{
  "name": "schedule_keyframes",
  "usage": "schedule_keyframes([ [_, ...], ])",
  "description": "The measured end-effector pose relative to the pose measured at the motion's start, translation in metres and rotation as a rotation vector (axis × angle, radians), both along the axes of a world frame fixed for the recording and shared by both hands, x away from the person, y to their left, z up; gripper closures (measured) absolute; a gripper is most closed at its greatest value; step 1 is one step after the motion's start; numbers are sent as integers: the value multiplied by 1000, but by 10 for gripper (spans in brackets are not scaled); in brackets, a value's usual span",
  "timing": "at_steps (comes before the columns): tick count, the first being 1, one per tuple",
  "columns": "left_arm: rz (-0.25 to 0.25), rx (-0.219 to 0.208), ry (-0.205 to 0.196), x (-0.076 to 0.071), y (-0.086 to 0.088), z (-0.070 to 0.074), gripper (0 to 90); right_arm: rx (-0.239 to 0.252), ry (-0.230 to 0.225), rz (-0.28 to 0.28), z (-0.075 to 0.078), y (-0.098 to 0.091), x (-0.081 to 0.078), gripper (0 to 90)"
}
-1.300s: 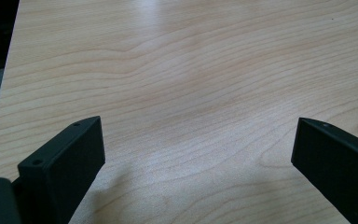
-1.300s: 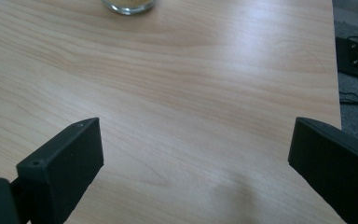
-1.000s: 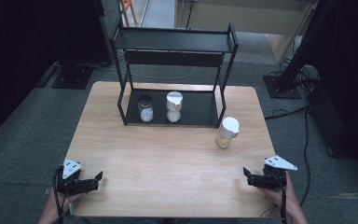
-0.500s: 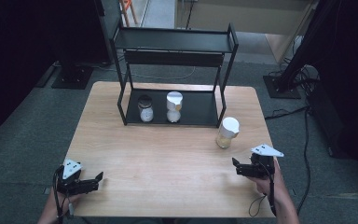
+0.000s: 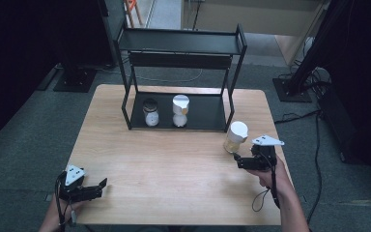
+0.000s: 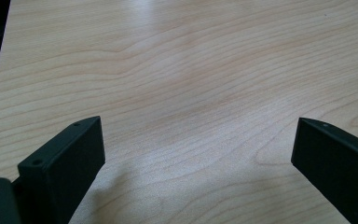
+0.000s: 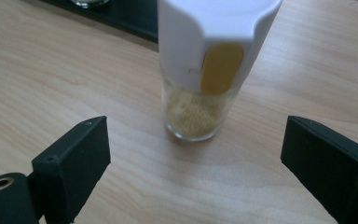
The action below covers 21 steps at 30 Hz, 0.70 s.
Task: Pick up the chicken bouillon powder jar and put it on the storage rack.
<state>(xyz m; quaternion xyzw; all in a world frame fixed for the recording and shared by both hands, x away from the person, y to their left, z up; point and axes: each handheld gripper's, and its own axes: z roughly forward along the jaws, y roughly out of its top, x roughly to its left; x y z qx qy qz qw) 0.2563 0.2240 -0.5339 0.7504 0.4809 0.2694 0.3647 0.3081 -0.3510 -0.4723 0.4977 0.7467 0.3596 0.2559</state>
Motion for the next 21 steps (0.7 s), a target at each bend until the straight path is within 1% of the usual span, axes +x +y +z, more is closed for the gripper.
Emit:
schedule_keyframes([
  [9,-3,4,-2,0,0,0,29,-11,26,-25,10,9,25,77],
  [11,-4,4,-1,0,0,0,29,-13,24,-26,12,11,29,106],
  [18,-6,2,-1,0,0,0,29,-18,27,-27,15,14,39,107],
  [19,-6,2,-1,0,0,0,29,-18,30,-35,14,15,42,129],
  [21,-7,3,0,0,0,0,29,-17,32,-42,14,16,43,131],
])
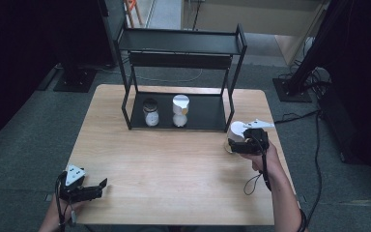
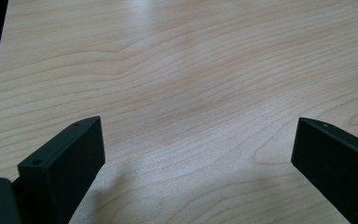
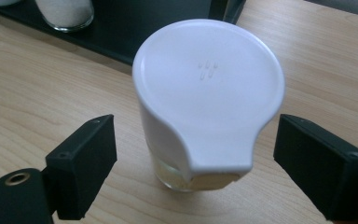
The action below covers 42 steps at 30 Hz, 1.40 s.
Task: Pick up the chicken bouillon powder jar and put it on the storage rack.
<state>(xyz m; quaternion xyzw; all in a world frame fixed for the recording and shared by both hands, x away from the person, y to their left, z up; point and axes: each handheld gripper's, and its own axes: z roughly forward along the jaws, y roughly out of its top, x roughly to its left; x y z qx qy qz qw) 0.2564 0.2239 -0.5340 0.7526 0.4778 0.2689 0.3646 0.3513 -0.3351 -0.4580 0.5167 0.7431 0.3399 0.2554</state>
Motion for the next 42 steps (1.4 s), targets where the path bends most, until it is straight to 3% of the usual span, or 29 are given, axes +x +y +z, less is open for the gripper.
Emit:
schedule_keyframes([
  [6,1,0,1,0,0,0,29,8,38,-13,-3,5,12,171],
  [9,1,0,0,0,0,0,29,14,52,-14,-5,7,16,216],
  [11,0,0,0,0,0,0,29,12,50,-29,-7,6,18,294],
  [17,-4,4,1,0,0,0,29,38,63,-11,-9,2,23,294],
  [24,-4,3,1,0,0,0,29,25,58,-10,-9,4,23,299],
  [28,-5,1,2,0,0,0,29,-10,36,-12,-8,9,21,301],
  [42,-5,1,2,0,0,0,29,12,33,32,11,33,25,301],
])
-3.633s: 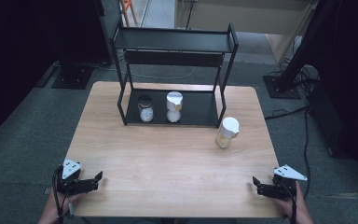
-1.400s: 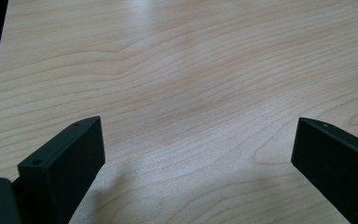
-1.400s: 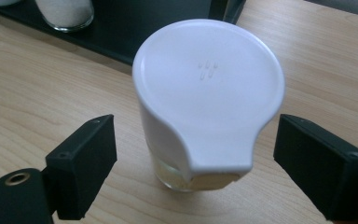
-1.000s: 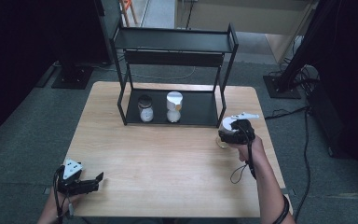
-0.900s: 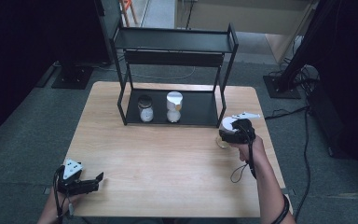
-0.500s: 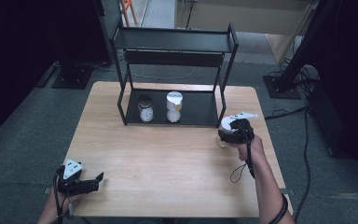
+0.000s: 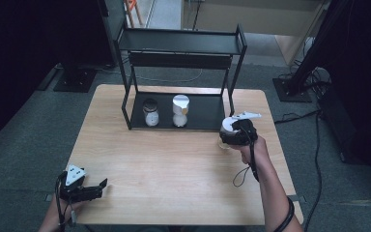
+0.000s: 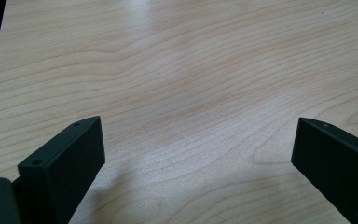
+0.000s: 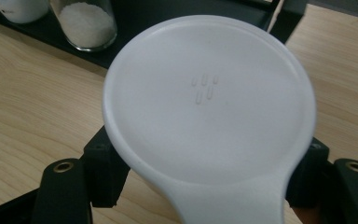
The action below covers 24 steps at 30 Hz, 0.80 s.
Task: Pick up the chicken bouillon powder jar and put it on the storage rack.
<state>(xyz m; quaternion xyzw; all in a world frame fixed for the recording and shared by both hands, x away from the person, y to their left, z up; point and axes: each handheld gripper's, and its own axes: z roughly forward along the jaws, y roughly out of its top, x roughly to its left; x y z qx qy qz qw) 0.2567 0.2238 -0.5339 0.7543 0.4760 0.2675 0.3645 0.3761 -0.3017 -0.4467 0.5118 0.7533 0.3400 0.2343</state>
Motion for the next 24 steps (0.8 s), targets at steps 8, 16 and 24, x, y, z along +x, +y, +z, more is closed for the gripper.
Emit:
schedule_keyframes([
  [8,-1,-4,-1,0,0,0,29,12,3,26,6,20,11,301],
  [16,-2,-5,-3,0,0,0,29,4,10,34,8,33,24,301],
  [24,-2,-7,-3,0,0,0,29,1,10,40,9,42,36,301],
])
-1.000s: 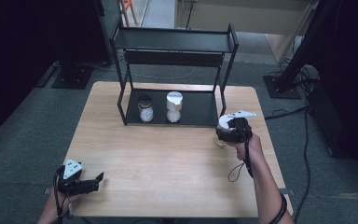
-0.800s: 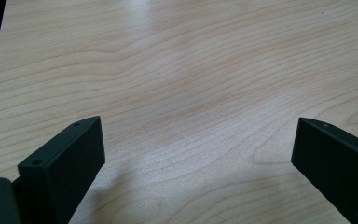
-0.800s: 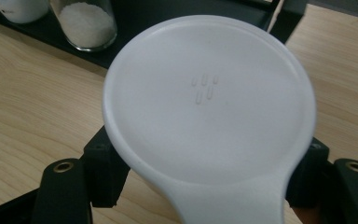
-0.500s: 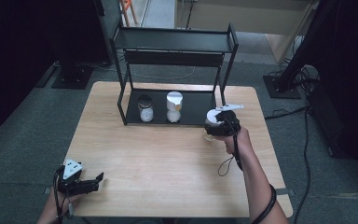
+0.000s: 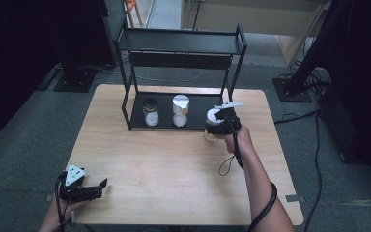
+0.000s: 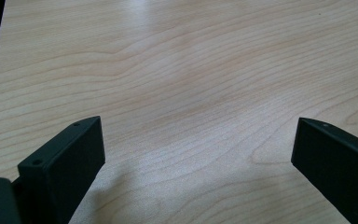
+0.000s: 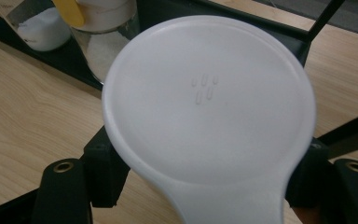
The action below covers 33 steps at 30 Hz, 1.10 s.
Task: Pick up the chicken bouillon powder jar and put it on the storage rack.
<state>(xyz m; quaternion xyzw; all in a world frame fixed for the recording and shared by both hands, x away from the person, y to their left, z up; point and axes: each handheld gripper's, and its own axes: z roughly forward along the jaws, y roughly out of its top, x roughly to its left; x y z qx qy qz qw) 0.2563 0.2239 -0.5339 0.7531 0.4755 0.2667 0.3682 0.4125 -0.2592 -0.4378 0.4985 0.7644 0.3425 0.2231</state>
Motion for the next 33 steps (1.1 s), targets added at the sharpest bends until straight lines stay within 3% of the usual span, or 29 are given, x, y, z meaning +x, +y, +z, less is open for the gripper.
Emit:
schedule_keyframes([
  [23,0,-5,0,0,1,0,29,-6,6,-36,3,17,46,301],
  [33,0,-7,0,0,1,0,29,-11,14,-67,-6,19,63,301],
])
